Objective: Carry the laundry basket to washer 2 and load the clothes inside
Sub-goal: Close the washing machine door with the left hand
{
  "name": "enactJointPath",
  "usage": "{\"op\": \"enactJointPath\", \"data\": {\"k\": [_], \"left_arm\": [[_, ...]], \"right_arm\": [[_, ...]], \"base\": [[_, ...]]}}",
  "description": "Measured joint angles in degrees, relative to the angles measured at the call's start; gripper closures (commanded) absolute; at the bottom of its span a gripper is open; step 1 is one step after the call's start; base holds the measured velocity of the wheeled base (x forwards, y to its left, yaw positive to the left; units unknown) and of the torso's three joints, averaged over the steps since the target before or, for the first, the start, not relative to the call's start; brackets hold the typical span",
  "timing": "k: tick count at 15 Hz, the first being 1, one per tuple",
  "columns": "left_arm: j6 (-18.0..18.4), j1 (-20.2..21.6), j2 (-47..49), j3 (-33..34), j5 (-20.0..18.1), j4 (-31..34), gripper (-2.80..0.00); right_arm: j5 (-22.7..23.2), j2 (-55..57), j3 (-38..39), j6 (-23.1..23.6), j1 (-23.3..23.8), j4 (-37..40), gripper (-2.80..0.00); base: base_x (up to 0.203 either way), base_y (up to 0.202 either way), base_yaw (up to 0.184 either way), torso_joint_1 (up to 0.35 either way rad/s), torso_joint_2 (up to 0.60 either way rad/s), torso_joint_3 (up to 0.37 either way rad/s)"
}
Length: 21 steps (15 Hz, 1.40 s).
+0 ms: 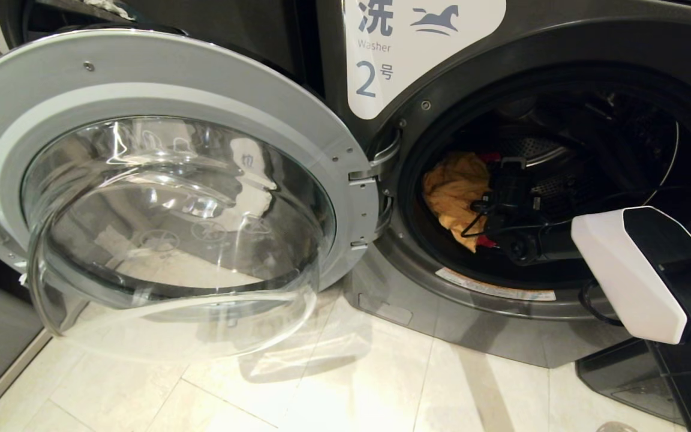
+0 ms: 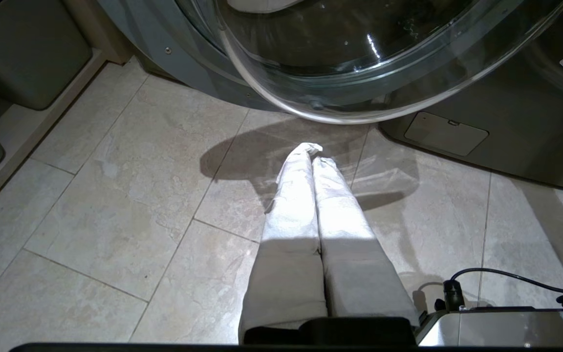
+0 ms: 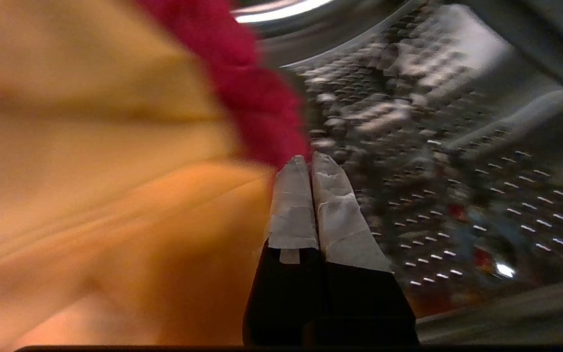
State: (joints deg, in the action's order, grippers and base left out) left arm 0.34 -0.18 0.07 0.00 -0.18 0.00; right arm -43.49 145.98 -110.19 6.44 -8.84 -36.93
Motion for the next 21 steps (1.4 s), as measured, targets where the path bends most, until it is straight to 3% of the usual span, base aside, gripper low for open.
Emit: {"op": "enactJointPath", "data": {"k": [2, 7, 11, 16, 19, 21], "left_arm": [[0.01, 0.00, 0.00, 0.00, 0.00, 0.00, 0.00], [0.01, 0.02, 0.00, 0.00, 0.00, 0.00, 0.00], [0.01, 0.00, 0.00, 0.00, 0.02, 0.00, 0.00], [-0.01, 0.00, 0.00, 0.00, 0.00, 0.00, 0.00], [-0.01, 0.01, 0.00, 0.00, 0.00, 0.00, 0.00], [0.00, 0.01, 0.00, 0.00, 0.00, 0.00, 0.00]], "right_arm": [[-1.96, -0.37, -0.30, 0.17, 0.13, -2.05, 0.00], [-1.67, -3.50, 1.77, 5.61, -2.15, -11.41, 0.00], [4.04, -9.54, 12.05, 3.08, -5.72, -8.95, 0.00], [6.72, -15.33, 17.58, -10.44, -6.97, 15.82, 0.00], [7.72, -15.05, 14.03, -21.55, -5.46, 34.20, 0.00], [7.78, -13.02, 11.14, -24.68, -4.13, 39.82, 0.00]], "base": [[0.000, 0.000, 0.000, 0.000, 0.00, 0.000], [0.000, 0.000, 0.000, 0.000, 0.00, 0.000], [0.000, 0.000, 0.000, 0.000, 0.00, 0.000], [0.000, 0.000, 0.000, 0.000, 0.00, 0.000], [0.000, 0.000, 0.000, 0.000, 0.00, 0.000], [0.000, 0.000, 0.000, 0.000, 0.00, 0.000]]}}
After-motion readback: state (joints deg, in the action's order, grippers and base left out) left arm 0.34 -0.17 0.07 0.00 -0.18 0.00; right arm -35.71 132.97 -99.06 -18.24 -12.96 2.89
